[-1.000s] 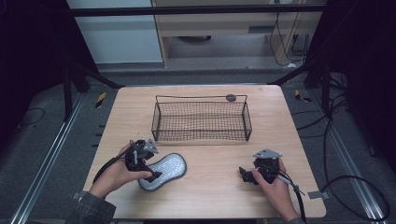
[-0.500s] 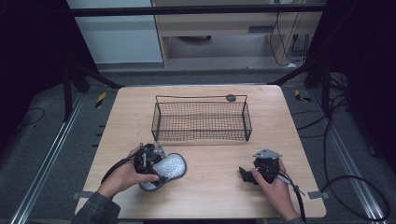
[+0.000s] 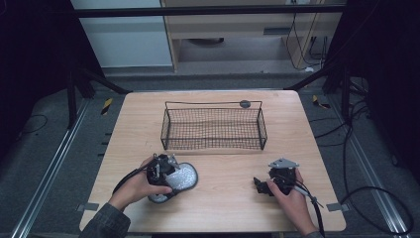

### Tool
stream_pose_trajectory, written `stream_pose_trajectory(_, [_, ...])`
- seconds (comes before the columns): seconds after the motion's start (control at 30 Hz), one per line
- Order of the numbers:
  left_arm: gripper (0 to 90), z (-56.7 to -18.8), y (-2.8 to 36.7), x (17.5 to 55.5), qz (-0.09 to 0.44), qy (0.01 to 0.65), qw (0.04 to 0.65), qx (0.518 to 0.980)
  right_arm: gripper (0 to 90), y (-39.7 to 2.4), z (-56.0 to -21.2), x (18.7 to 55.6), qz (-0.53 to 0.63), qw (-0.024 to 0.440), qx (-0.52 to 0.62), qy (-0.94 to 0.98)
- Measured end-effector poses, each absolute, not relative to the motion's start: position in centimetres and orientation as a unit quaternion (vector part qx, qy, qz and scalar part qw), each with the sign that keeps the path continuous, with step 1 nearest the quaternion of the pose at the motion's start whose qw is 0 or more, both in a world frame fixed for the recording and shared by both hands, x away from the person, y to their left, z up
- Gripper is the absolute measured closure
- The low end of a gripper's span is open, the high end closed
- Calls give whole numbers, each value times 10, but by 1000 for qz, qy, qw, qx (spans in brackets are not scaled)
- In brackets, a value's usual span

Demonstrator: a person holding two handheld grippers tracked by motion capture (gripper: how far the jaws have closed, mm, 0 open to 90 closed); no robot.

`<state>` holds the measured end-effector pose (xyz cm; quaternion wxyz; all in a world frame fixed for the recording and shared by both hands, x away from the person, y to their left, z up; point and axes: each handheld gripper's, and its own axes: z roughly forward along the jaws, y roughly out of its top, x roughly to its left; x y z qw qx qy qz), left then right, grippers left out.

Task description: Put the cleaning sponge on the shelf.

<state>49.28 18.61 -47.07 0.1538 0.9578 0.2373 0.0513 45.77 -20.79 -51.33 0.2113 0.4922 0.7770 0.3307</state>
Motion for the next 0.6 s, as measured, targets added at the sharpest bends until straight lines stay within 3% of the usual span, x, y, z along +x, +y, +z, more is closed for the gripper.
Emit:
stream_pose_trajectory(0.5, [17,-481,185,498,44,243,155,957,3,-208,-513,458,331,211,491,778])
stream_pose_trajectory(0.6, [51,-480,184,498,46,242,156,956,3,-207,-513,458,331,211,491,778])
